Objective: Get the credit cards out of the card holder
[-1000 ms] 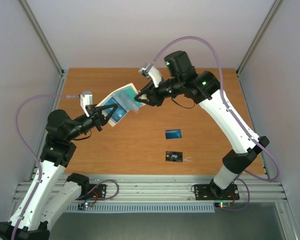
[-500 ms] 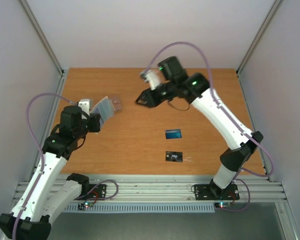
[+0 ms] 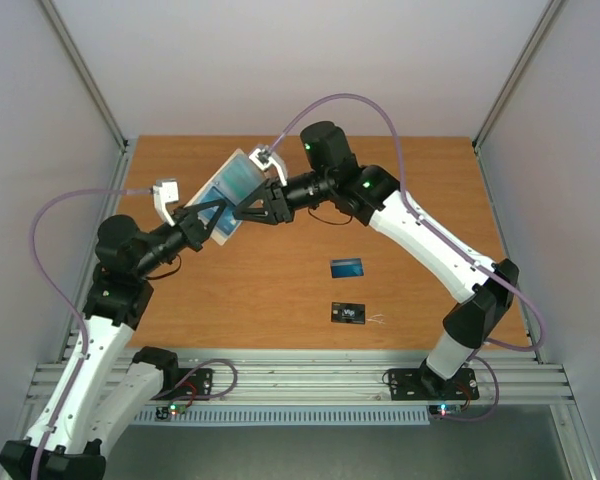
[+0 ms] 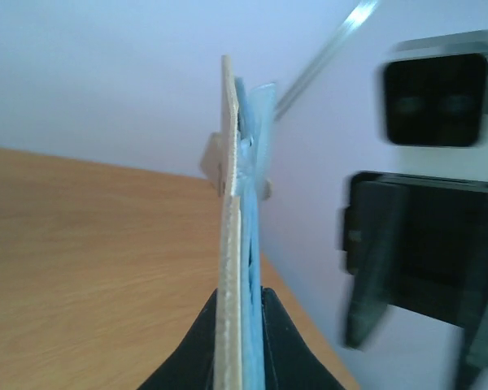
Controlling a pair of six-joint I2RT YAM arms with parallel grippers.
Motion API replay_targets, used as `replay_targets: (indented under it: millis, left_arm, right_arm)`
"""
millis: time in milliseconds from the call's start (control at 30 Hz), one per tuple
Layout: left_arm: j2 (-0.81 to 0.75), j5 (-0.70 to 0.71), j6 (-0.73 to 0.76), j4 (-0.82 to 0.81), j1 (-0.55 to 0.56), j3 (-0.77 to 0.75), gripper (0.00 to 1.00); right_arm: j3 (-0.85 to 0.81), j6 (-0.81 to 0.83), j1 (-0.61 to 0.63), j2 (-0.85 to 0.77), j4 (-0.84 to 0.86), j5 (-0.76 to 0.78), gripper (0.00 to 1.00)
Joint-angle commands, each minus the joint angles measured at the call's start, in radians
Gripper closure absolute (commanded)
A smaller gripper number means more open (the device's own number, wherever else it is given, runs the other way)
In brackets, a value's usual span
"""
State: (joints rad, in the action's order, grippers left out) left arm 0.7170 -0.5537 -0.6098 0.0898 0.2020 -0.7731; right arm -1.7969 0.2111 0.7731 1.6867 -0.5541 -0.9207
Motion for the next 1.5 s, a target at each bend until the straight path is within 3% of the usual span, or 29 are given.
replay_targets:
  millis: [0, 133, 433, 633, 800, 900, 1000, 1200, 1267, 1333, 1467]
  left_arm:
    - [-0.015, -0.25, -0.083, -0.342, -0.007, 0.001, 1.0]
    - [-0.013, -0.334, -0.083, -0.403, -0.006, -0.02, 1.0]
    - [-0.014, -0.373, -0.1, -0.433, -0.006, -0.016, 1.0]
    - [-0.01, -0.357, -0.116, -0.449, -0.006, -0.014, 1.0]
    - [-0.009, -0.361, -0.114, -0.449, -0.006, -0.015, 1.0]
    - [-0.009, -0.36, -0.111, -0.445, -0.006, -0.015, 1.0]
    - [-0.011, -0.361, -0.11, -0.438, -0.006, -0.012, 1.0]
    - [-0.015, -0.36, -0.105, -0.421, -0.006, -0.002, 0.88]
    - [-0.015, -0.361, -0.108, -0.415, -0.006, -0.002, 0.73]
    - [-0.016, -0.371, -0.108, -0.412, -0.005, -0.002, 0.72]
    - [-0.018, -0.38, -0.105, -0.413, -0.004, 0.001, 0.8]
  right_arm:
    - [0.012, -0.012, -0.03, -0.057, 0.041, -0.033, 0.7]
    - [-0.016, 0.033, -0.031, -0.043, -0.014, -0.039, 0.71]
    - [-0.075, 0.143, -0.031, -0.041, -0.152, -0.075, 0.7]
    - [-0.084, 0.135, -0.02, -0.017, -0.163, -0.138, 0.86]
    - [-0.095, 0.147, -0.007, -0.015, -0.145, -0.153, 0.9]
    - [-0.096, 0.155, -0.006, -0.021, -0.14, -0.168, 0.98]
    - [-0.086, 0.169, -0.011, -0.046, -0.132, -0.164, 0.99]
    - [-0.061, 0.139, -0.046, -0.071, -0.077, -0.17, 0.99]
    - [-0.061, 0.131, -0.046, -0.071, -0.069, -0.171, 0.99]
    - [-0.064, 0.129, -0.046, -0.069, -0.064, -0.169, 0.99]
    - [-0.067, 0.135, -0.048, -0.07, -0.065, -0.162, 0.99]
